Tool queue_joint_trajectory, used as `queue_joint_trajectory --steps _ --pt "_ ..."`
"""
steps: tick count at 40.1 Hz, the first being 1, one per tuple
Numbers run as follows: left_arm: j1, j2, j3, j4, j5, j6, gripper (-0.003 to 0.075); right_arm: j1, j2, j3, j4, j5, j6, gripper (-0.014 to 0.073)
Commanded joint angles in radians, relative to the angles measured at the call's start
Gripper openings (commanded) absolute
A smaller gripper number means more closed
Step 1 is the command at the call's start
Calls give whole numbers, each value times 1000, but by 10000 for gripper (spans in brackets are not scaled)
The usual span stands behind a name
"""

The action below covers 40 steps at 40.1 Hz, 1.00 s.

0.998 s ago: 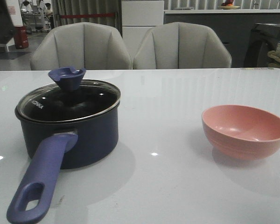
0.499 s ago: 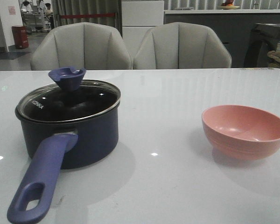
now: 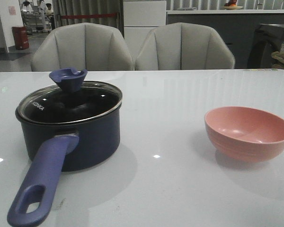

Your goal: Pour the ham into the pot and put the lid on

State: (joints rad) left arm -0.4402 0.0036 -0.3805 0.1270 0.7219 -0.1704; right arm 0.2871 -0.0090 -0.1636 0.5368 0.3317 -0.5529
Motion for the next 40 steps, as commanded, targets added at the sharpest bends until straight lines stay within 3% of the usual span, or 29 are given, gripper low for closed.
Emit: queue_joint_trajectory --steps 1,6,10,14,17,18,21,40 --pt "2 7 -18 6 -114 -8 608 2 10 -26 17 -65 -6 157" --pt "2 7 -18 6 -127 -8 603 2 10 -26 17 -65 -6 157" --pt "2 7 -18 6 -139 -8 522 2 10 -26 17 -65 -6 157" --pt "2 7 -18 6 -155 -8 320 2 10 -26 17 -65 -6 157" --pt "2 7 -18 6 -170 -8 124 2 10 -26 17 -65 -6 157" --pt "2 7 -18 8 -180 -6 99 2 10 -26 17 -65 -6 157" --pt "2 7 -18 8 -211 -6 146 2 10 -26 17 -65 -6 157" --pt "2 7 -18 8 -247 -6 144 2 10 -26 17 -65 -6 157"
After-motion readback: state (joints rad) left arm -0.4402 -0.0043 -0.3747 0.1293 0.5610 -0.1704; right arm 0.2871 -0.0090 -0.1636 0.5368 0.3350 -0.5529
